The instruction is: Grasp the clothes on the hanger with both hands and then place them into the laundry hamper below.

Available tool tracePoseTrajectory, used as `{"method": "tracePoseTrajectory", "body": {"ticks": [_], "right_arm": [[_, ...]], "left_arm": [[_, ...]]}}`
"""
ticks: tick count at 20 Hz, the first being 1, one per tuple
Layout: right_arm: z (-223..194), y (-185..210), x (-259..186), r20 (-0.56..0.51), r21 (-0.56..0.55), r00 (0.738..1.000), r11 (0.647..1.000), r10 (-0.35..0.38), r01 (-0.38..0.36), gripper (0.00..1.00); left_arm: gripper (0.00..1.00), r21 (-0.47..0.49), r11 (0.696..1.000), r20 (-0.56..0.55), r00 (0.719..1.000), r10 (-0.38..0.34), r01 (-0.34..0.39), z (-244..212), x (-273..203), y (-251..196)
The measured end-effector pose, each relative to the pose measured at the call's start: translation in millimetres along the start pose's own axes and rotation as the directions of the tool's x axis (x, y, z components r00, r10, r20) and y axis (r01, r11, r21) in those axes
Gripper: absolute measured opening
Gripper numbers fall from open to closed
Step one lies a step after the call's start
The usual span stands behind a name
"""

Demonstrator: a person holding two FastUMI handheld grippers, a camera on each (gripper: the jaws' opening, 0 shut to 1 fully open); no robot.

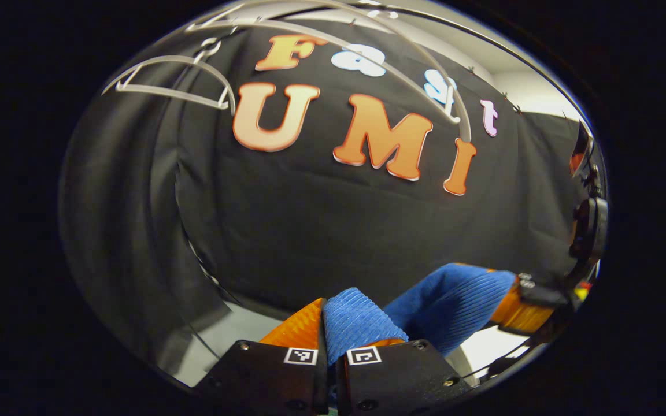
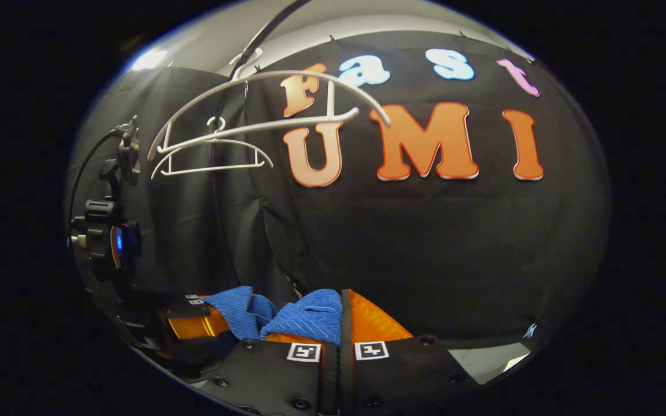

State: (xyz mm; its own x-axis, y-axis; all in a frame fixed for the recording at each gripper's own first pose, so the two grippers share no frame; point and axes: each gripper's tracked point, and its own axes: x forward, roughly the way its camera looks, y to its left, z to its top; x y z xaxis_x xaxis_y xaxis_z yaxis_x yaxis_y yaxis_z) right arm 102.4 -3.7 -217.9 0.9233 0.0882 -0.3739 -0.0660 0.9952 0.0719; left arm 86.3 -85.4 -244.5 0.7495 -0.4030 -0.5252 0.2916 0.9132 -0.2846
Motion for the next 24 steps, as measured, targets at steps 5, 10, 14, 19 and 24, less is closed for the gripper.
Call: {"method": "tracePoseTrajectory", "body": {"ticks": [5, 10, 14, 19, 24], "right_arm": [[-116.5, -7.4, 29.2, -0.276, 0.102, 0.961, 0.995, 0.011, 0.018, 0.08], [-212.4, -17.4, 44.0, -0.519, 0.141, 0.855, 0.986, -0.005, 0.092, 0.08], [-238.8, -7.8, 29.8, -0.65, 0.152, 0.76, 0.977, -0.013, 0.147, 0.08], [-258.9, -3.9, 23.2, -0.734, 0.148, 0.679, 0.969, -0.027, 0.198, 0.09], [-268.1, -11.9, 17.9, -0.749, 0.143, 0.661, 0.965, -0.039, 0.219, 0.11]], "left_arm": [[0.09, -0.091, 0.989, -0.31, 0.947, 0.082, -0.115, -96.7, 24.4, 30.8], [0.07, -0.094, 0.978, -0.464, 0.878, 0.121, -0.184, -160.8, 35.7, 43.5], [0.07, -0.065, 0.973, -0.519, 0.84, 0.155, -0.219, -179.6, 33.2, 44.7], [0.08, -0.096, 0.958, -0.583, 0.796, 0.165, -0.269, -206.4, 24.1, 59.4], [0.17, -0.106, 0.966, -0.6, 0.79, 0.126, -0.235, -211.3, 13.6, 55.7]]}}
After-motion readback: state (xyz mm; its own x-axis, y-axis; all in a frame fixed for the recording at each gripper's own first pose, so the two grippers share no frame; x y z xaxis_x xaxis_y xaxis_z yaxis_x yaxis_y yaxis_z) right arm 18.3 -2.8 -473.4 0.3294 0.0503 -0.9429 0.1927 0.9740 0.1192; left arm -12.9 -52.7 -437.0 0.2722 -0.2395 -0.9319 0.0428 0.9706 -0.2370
